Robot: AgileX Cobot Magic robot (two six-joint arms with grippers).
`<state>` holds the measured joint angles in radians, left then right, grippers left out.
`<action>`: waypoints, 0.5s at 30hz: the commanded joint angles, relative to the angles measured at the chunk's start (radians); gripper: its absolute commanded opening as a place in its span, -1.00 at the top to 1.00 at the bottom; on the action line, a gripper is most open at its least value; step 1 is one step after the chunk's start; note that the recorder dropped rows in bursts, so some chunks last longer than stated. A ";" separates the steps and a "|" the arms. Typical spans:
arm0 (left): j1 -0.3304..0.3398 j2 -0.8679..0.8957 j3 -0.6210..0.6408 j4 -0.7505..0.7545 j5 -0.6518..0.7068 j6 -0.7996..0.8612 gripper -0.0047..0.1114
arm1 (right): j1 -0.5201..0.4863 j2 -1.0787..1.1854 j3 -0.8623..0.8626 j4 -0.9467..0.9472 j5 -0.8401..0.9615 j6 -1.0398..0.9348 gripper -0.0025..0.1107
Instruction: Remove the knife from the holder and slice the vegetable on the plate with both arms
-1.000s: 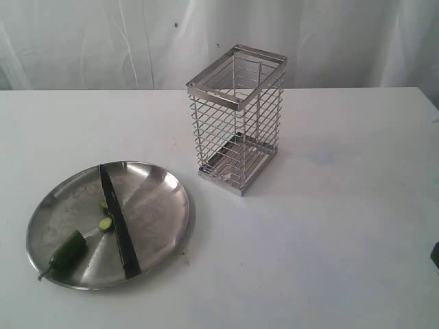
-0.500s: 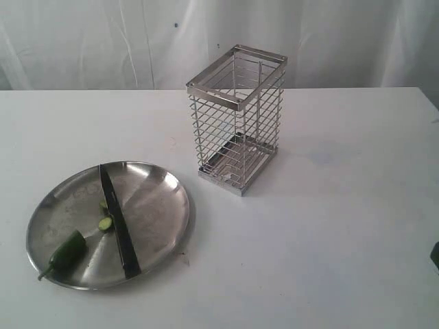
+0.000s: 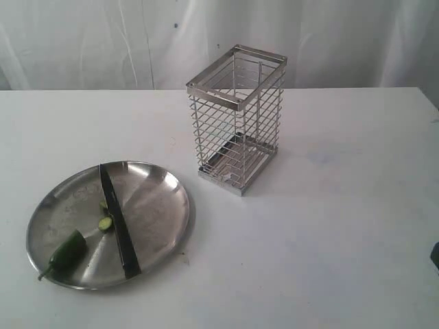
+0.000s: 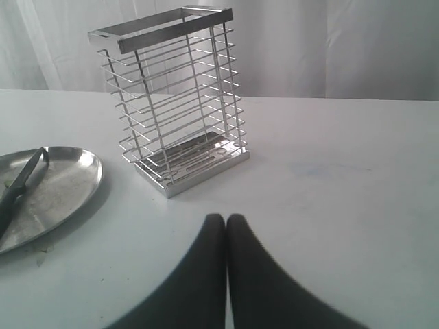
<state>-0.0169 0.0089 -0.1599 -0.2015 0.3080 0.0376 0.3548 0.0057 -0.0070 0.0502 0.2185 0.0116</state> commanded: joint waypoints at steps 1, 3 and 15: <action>-0.005 -0.009 0.083 0.014 -0.130 -0.025 0.92 | -0.006 -0.006 0.007 0.002 0.003 -0.012 0.96; -0.005 -0.009 0.120 0.014 -0.162 -0.025 0.92 | -0.006 -0.006 0.007 0.002 0.003 -0.012 0.96; -0.005 -0.009 0.160 0.086 -0.107 -0.011 0.92 | -0.006 -0.006 0.007 0.002 0.003 -0.012 0.96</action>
<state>-0.0169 0.0052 -0.0030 -0.1156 0.2023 0.0221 0.3548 0.0057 -0.0070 0.0502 0.2203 0.0116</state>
